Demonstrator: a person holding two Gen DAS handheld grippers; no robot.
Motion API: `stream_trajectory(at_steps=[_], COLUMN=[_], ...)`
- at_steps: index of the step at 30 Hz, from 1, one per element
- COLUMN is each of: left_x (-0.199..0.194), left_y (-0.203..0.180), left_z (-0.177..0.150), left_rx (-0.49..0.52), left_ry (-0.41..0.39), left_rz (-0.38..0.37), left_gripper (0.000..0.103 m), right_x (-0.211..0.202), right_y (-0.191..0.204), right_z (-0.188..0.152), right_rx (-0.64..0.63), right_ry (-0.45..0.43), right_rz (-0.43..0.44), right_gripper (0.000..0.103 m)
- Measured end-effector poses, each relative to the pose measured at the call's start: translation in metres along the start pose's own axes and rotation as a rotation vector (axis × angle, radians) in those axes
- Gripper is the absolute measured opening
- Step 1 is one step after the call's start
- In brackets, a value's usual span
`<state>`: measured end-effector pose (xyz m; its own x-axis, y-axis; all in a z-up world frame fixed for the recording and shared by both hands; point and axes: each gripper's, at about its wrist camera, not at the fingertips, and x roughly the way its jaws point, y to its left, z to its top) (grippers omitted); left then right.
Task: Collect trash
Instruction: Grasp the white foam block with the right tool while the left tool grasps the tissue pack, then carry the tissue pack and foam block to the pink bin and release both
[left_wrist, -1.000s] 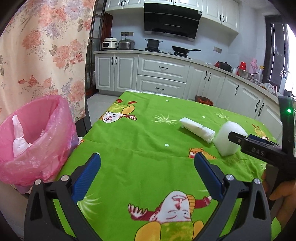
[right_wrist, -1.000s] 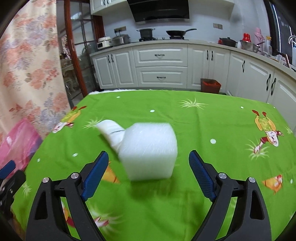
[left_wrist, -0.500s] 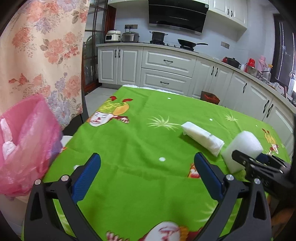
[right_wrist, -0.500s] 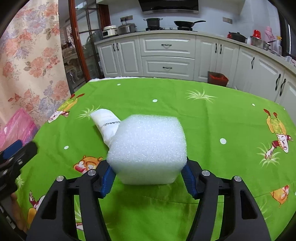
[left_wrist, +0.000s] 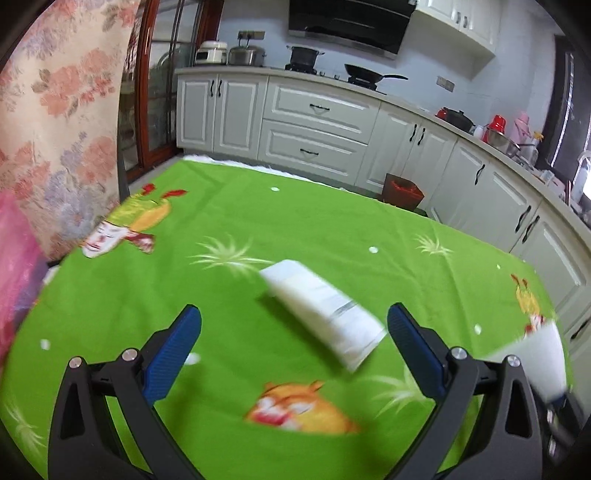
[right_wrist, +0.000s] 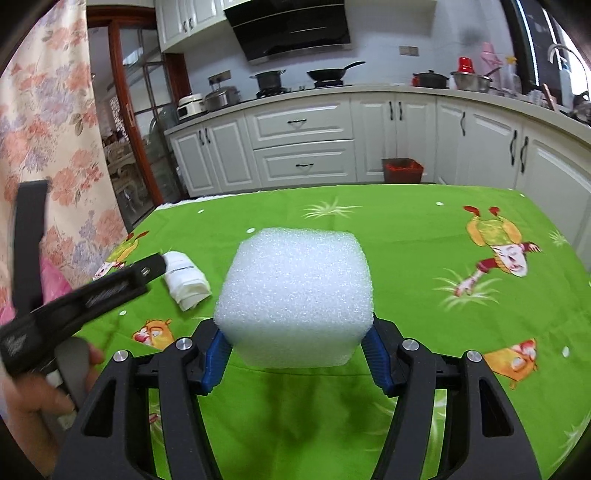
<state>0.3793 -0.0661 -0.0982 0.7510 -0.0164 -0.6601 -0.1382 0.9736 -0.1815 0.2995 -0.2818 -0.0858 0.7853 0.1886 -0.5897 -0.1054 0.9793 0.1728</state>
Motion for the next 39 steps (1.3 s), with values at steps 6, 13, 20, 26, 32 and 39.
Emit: stream_trajectory(at_steps=[6,13,20,26,32,39], left_x=[0.030,0.058,0.045,0.013,-0.018,-0.031], left_y=[-0.021,-0.034,-0.028,-0.011,0.006,0.019], left_z=[0.014,0.014,-0.001,-0.022,-0.044,-0.062], left_rx=[-0.001,0.061,0.143,0.174,0.194,0.204], left_ry=[0.040,0.147,0.148,0.118,0.098,0.144], left_rz=[0.028,0.036,-0.065,-0.116,-0.146,-0.149], left_gripper=[0.095,0.073,0.035,0.028,0.027,0.039], right_x=[-0.009,-0.020,-0.025,-0.025,-0.027,-0.036], right_y=[-0.016,-0.023,-0.016,-0.007,0.000,0.008], right_z=[-0.001,0.000,-0.008,-0.018,-0.029,-0.035], right_rx=[0.054,0.092,0.083,0.077,0.074,0.063], right_ry=[-0.029,-0.069,-0.069,-0.035,-0.013,-0.018], right_rz=[0.007,0.026,0.037,0.034,0.032,0.041], right_gripper=[0.059,0.059,0.059,0.059,0.059,0.059])
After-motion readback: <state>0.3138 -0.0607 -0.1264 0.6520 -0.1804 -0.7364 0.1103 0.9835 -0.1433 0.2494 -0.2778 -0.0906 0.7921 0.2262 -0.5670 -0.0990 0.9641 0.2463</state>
